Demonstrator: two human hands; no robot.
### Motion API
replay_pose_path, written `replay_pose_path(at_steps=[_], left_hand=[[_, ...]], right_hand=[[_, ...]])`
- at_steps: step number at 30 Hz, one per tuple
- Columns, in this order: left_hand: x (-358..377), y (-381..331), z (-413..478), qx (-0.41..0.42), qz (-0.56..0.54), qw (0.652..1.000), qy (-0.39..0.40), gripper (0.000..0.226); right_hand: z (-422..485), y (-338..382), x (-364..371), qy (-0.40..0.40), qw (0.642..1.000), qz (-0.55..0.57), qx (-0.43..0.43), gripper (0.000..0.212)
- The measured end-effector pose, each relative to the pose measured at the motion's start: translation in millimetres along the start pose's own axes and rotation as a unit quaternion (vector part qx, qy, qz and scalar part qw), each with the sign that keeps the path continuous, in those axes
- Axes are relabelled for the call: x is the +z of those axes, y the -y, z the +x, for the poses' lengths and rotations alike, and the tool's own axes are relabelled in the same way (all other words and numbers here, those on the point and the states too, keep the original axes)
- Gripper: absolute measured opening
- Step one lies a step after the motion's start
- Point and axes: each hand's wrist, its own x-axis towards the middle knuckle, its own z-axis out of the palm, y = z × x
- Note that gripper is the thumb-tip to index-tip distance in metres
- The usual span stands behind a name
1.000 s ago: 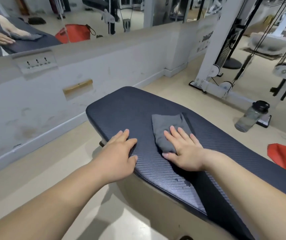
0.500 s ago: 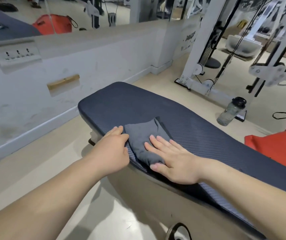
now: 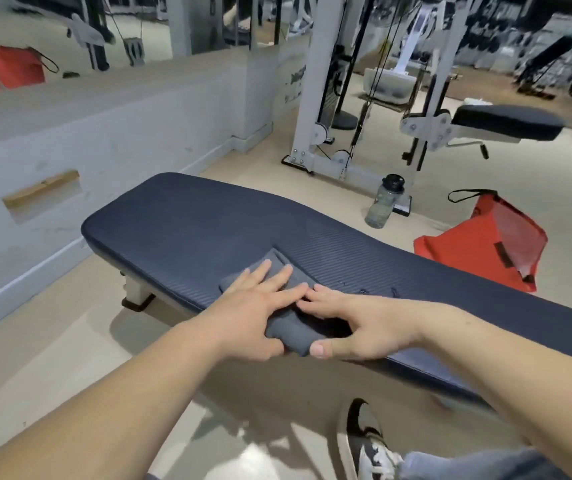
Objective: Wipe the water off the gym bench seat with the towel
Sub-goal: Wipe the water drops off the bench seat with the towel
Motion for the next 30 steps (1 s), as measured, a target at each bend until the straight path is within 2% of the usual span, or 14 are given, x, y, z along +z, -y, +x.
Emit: replay_pose_path(at_steps=[2,3,5,8,11,13,18,21,24,26,30], left_hand=[[5.7,-9.7,5.0,0.016,0.056,0.998,0.028,0.085],[7.1,-13.0,6.9,0.012,0.072,0.997,0.04,0.084],[5.9,-11.8,10.6,-0.009,0.078,0.996,0.048,0.083],[-2.4,3.5,22.2,-0.101,0.054,0.993,0.019,0.082],[-4.8,10.4,39.6,-0.266,0.057,0.962,-0.035,0.074],[-3.4,-8.0,50.3,-0.318,0.061,0.946,-0.025,0.073],[26.5,-77.0,52.7,-0.242,0.138,0.96,0.038,0.082],[22.4,-54.2,63.2,-0.232,0.188,0.954,-0.014,0.074],[9.3,-32.8,70.8,-0.288,0.193,0.936,-0.055,0.068],[6.9,-43.9,70.6,-0.304,0.195,0.93,-0.061,0.07],[20.0,-91.6,53.9,-0.225,0.182,0.955,-0.062,0.079]], right_hand=[[-12.9,-19.3,-9.2,-0.097,0.987,0.123,0.023,0.052],[-14.0,-31.2,-12.7,-0.153,0.976,0.151,0.035,0.041],[-9.5,-56.0,-18.8,-0.237,0.965,0.088,0.072,0.034],[-3.2,-86.1,-24.8,-0.26,0.958,0.03,0.118,0.038],[6.2,-109.7,-28.6,-0.273,0.953,0.012,0.129,0.038],[10.8,-122.7,-30.6,-0.27,0.952,-0.003,0.145,0.035],[4.0,-153.6,-37.5,-0.297,0.935,0.02,0.193,0.033],[-1.8,-160.6,-37.0,-0.31,0.927,0.046,0.206,0.031],[-5.1,-163.3,-34.8,-0.306,0.927,0.05,0.209,0.03],[-7.4,-162.8,-37.5,-0.297,0.93,0.049,0.213,0.03],[-9.6,-162.4,-41.0,-0.271,0.938,0.016,0.217,0.034]])
